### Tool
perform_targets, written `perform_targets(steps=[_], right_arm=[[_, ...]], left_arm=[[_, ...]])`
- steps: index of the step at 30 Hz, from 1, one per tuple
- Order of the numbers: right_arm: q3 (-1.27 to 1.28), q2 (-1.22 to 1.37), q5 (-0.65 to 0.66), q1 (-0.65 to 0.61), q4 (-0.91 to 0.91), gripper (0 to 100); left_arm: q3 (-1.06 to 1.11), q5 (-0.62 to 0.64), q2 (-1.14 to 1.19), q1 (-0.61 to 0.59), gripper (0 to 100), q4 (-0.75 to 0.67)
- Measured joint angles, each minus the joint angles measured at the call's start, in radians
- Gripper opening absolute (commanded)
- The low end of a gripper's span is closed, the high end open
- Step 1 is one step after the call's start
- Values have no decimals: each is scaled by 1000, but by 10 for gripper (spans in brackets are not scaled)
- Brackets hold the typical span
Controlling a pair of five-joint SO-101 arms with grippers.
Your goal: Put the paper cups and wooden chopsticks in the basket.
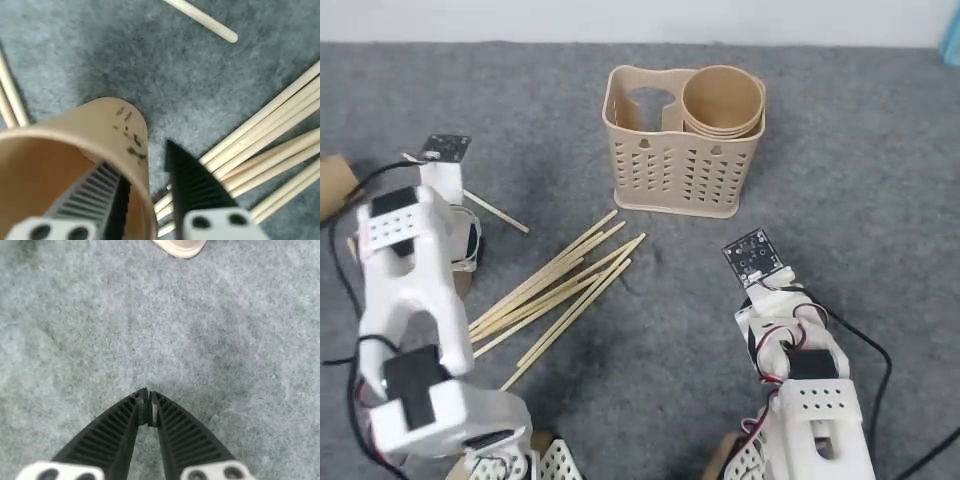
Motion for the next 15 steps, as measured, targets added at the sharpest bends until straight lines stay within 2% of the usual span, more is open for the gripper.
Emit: perform_targets(steps=[6, 15], right_arm=[[0, 0, 0, 0, 0, 7], [0, 0, 0, 0, 0, 7]], left_arm=[[-20, 0, -46, 0, 13, 6], [-20, -5, -361, 38, 13, 104]])
